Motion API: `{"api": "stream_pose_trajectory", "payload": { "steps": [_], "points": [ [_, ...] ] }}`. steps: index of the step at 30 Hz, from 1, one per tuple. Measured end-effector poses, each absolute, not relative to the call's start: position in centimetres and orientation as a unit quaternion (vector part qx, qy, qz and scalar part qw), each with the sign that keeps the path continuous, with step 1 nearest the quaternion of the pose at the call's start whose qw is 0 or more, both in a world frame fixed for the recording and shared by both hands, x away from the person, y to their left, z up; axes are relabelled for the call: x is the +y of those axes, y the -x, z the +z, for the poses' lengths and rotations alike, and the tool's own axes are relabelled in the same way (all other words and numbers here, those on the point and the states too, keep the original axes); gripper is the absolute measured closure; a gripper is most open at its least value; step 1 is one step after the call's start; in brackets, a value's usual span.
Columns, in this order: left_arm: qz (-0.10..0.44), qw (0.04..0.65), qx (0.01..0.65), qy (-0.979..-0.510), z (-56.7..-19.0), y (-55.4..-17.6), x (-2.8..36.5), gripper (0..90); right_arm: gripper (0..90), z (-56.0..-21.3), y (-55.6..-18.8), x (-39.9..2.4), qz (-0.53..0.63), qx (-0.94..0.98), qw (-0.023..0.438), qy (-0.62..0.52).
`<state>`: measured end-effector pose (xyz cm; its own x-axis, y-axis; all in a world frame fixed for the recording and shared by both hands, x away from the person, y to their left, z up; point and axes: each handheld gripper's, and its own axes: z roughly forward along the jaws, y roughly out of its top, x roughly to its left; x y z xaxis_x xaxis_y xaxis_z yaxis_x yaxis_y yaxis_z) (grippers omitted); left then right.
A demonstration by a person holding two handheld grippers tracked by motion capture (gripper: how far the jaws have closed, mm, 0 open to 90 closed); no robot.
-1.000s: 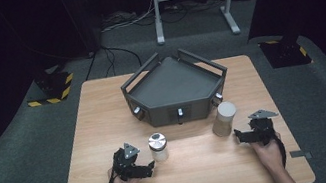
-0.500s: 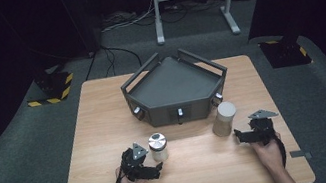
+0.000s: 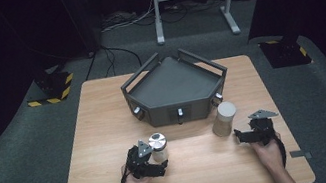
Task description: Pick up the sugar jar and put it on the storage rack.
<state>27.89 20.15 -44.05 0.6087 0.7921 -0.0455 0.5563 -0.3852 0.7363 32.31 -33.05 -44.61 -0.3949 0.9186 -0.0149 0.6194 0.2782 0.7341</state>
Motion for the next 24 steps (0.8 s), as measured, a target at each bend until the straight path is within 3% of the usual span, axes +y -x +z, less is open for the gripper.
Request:
{"api": "stream_pose_trajectory", "payload": {
  "steps": [1, 2, 4, 6, 7, 9, 10, 24],
  "points": [
    [0.16, 0.371, 0.412, -0.817, -44.1, -27.9, 20.1, 5.0, 8.0, -44.6, -32.3, -33.1, 0.331, 0.767, 0.226, -0.502],
    [0.155, 0.478, 0.505, -0.702, -47.4, -25.9, 18.2, 5.2, 8.0, -44.6, -32.3, -33.0, 0.331, 0.767, 0.226, -0.502],
    [0.154, 0.491, 0.518, -0.684, -47.8, -25.7, 17.8, 6.0, 8.0, -44.6, -32.3, -33.0, 0.331, 0.767, 0.226, -0.502],
    [0.155, 0.489, 0.517, -0.685, -47.8, -25.8, 17.7, 7.0, 8.0, -44.6, -32.3, -33.0, 0.331, 0.767, 0.226, -0.502],
    [0.157, 0.453, 0.484, -0.732, -46.6, -26.6, 18.6, 7.5, 8.0, -44.6, -32.3, -33.1, 0.331, 0.767, 0.226, -0.501],
    [0.157, 0.455, 0.485, -0.73, -46.7, -26.5, 18.4, 7.9, 8.0, -44.6, -32.3, -33.1, 0.331, 0.767, 0.226, -0.501],
    [0.165, 0.39, 0.426, -0.8, -44.8, -27.8, 19.4, 8.3, 8.0, -44.6, -32.3, -33.1, 0.331, 0.767, 0.226, -0.501],
    [0.17, 0.406, 0.44, -0.783, -45.4, -27.9, 18.8, 11.8, 8.0, -44.6, -32.3, -33.0, 0.331, 0.767, 0.226, -0.501]
  ]
}}
